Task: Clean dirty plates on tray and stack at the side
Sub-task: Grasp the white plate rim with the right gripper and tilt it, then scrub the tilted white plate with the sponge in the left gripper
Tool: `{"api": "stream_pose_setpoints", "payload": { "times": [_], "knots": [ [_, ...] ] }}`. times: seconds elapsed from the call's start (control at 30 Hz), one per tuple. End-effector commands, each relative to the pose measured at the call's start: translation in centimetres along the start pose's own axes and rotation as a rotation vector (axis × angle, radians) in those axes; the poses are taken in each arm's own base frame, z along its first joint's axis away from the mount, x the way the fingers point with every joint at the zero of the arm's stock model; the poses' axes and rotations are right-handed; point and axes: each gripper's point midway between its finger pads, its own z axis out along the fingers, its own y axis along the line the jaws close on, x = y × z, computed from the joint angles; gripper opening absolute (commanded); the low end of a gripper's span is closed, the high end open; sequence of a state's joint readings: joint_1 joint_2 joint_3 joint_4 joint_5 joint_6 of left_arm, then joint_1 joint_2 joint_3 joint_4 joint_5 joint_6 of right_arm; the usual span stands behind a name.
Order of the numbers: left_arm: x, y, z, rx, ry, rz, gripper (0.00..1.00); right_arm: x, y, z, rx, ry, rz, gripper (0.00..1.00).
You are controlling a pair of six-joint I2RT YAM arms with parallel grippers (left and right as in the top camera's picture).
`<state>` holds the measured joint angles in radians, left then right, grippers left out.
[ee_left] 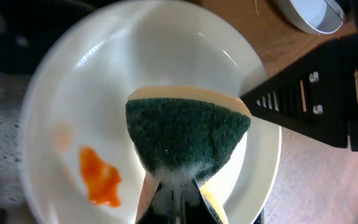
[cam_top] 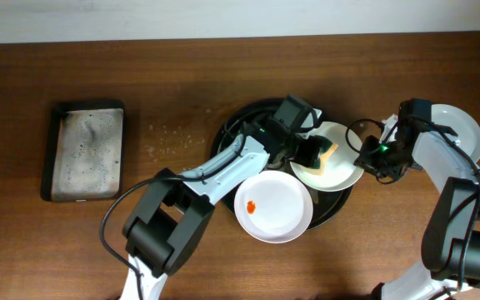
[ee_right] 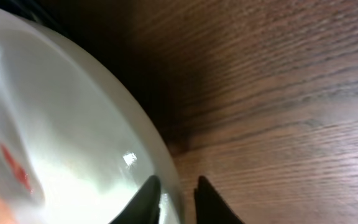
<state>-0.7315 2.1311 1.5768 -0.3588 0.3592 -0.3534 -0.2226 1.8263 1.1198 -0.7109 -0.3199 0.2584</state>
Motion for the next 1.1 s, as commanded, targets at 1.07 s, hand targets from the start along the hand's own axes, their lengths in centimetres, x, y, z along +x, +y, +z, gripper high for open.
{"api": "stream_pose_setpoints", "payload": {
  "times": [1.07],
  "knots": [
    [2.2,10.2,2.6,-0.497,0.036,-0.020,0.00,1.0,-0.6,0.8,0.025,0.029,0.015,0.07]
  ]
}}
